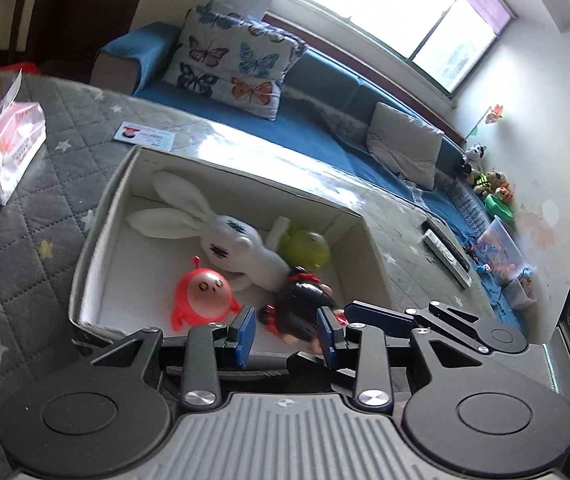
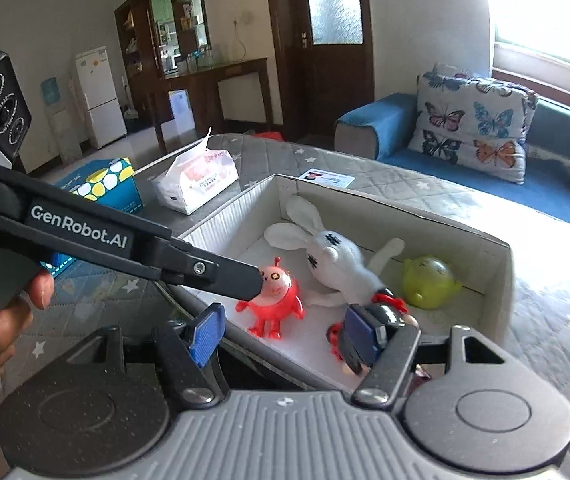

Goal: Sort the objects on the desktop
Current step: 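Open the left gripper to release the red toy in the box, then move the left tool to the tan peanut-shaped toy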

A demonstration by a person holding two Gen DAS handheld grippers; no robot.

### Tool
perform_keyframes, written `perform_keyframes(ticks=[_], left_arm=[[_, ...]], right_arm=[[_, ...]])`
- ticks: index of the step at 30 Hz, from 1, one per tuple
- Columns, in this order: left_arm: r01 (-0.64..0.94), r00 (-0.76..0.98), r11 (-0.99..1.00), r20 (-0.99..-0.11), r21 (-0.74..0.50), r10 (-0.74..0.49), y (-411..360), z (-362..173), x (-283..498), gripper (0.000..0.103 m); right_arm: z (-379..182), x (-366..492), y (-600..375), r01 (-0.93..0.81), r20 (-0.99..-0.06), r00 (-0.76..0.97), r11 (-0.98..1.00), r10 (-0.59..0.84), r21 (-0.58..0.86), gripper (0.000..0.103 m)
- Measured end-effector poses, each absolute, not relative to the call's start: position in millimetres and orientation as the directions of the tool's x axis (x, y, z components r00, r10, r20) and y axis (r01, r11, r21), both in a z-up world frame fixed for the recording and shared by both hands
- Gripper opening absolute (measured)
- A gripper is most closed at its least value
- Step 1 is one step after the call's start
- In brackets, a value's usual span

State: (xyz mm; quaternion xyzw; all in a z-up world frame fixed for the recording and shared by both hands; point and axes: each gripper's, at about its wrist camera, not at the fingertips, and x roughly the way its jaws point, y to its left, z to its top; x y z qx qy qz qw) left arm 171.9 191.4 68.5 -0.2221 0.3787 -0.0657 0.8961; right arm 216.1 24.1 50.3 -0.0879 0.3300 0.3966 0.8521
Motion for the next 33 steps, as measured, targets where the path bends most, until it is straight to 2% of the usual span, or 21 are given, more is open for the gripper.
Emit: perform_keyframes(ticks=[2, 4, 16, 18, 33], left_arm=[[-0.031, 0.709, 0.896, -0.642, -0.442, -0.292, 179.1, 70.6, 164.2, 0.036], [-0.014, 0.712, 0.901, -0.637, -0.433, -0.295, 166.2, 71.2, 157.2, 0.036], [0.086, 0.665, 0.894, -0.643, -0.439, -0.379, 88.9, 47.3, 136.9, 0.036], [0.099, 0.649, 0.890, -0.649, -0.446, -0.397, 78.4, 40.9, 137.7, 0.036], [0.133, 0.576, 0.828, -0.638, -0.544, -0.511, 24.9, 12.6, 170.7, 0.036]], right_arm=[[51.6, 207.4, 10.8, -0.726, -0.623, 0.483, 0.679, 0.616, 0.109, 0.070], [48.8, 198.3, -3.4, -0.717, -0.621, 0.499, 0.690, 0.605, 0.096, 0.076], [24.6, 150.6, -88.2, -0.644, -0.620, 0.591, 0.765, 0.516, 0.023, 0.079], [18.7, 147.8, -104.7, -0.616, -0.621, 0.610, 0.788, 0.492, 0.019, 0.083], [0.5, 169.6, -175.4, -0.457, -0.610, 0.701, 0.889, 0.369, 0.013, 0.082]])
